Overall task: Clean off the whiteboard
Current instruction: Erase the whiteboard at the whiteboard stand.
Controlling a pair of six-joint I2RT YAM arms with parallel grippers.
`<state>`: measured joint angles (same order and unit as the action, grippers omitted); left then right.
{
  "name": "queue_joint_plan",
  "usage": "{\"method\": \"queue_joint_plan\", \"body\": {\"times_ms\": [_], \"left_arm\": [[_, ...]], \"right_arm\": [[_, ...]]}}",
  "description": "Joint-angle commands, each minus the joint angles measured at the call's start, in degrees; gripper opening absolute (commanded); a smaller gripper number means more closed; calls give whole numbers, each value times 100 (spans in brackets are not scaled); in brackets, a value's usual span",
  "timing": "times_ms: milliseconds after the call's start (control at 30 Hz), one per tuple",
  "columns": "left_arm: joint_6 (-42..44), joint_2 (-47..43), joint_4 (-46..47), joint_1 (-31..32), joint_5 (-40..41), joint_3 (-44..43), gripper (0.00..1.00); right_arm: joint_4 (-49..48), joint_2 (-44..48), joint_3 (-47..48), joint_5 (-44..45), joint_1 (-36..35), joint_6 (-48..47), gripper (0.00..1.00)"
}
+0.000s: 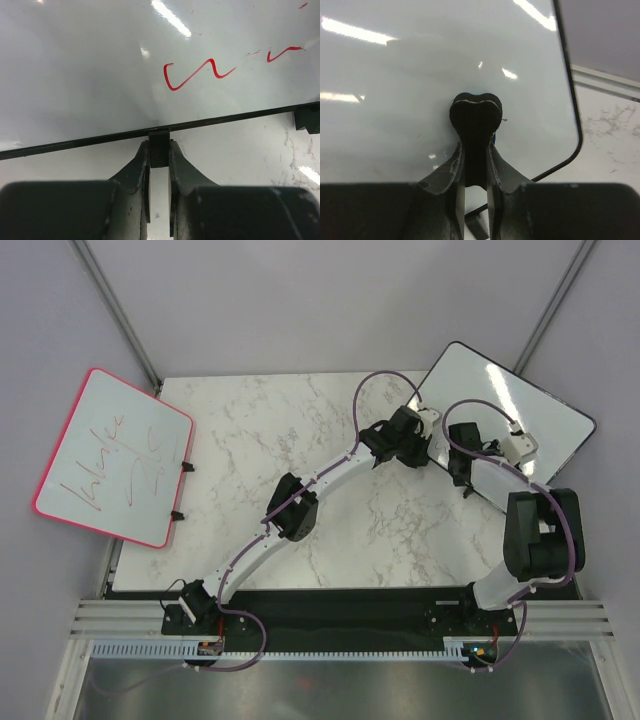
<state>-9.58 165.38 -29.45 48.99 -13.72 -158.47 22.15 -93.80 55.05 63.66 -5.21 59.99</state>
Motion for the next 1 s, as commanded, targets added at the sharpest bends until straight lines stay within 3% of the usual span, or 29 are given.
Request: {"method": "queue_joint_plan", "body": {"times_ms": [0,200,367,667,967], "left_arm": [[-61,170,-333,111,-518,-158,2],[-61,170,-333,119,-518,-166,2],[-61,161,-333,111,-518,-175,2],[-61,170,-342,102,-544,-175,2],[-114,179,-333,75,-632,-193,2]], "right_arm": [[44,555,-406,190,495,31,0],[-53,688,-293,-11,741,-180,0],[-97,12,347,174,-188,-242,0],[-71,-1228,1376,-644,-683,408,0],[9,-395,552,-451,2,585,0]]}}
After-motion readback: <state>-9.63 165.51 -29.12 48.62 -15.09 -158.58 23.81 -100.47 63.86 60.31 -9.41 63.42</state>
